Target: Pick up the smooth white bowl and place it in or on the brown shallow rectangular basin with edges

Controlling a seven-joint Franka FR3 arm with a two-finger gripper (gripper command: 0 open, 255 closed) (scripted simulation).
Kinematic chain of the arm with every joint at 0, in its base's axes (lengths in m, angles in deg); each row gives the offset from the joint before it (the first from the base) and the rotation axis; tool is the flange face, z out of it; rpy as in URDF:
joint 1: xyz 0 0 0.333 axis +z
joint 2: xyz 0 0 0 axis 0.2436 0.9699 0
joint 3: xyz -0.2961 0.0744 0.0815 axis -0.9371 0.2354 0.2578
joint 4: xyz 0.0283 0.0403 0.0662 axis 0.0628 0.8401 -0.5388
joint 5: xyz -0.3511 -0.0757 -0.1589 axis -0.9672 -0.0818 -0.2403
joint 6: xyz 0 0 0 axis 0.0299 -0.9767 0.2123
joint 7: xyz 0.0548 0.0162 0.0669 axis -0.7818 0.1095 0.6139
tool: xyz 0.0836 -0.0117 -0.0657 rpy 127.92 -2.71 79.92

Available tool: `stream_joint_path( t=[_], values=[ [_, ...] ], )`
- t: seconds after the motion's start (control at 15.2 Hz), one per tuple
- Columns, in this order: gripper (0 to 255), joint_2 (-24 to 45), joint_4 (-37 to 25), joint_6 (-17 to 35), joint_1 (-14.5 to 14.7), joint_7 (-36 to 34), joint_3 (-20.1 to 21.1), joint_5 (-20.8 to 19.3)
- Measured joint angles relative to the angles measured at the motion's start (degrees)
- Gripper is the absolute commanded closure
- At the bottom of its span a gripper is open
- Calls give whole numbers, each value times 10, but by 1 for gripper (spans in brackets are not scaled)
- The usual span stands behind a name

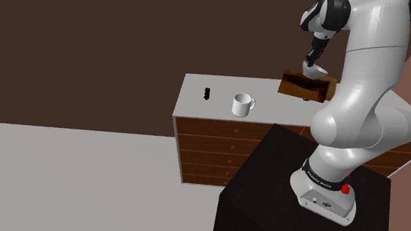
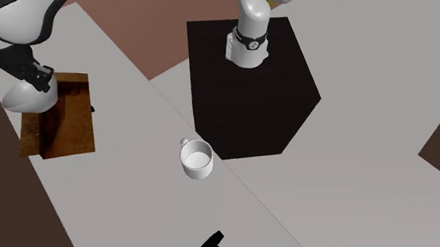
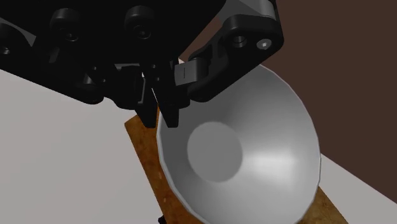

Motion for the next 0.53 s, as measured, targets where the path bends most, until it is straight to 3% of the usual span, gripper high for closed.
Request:
stream_joint_path(
  t=[0.53],
  values=[
    [255, 30, 12, 41, -6, 7, 10, 14]
  ],
)
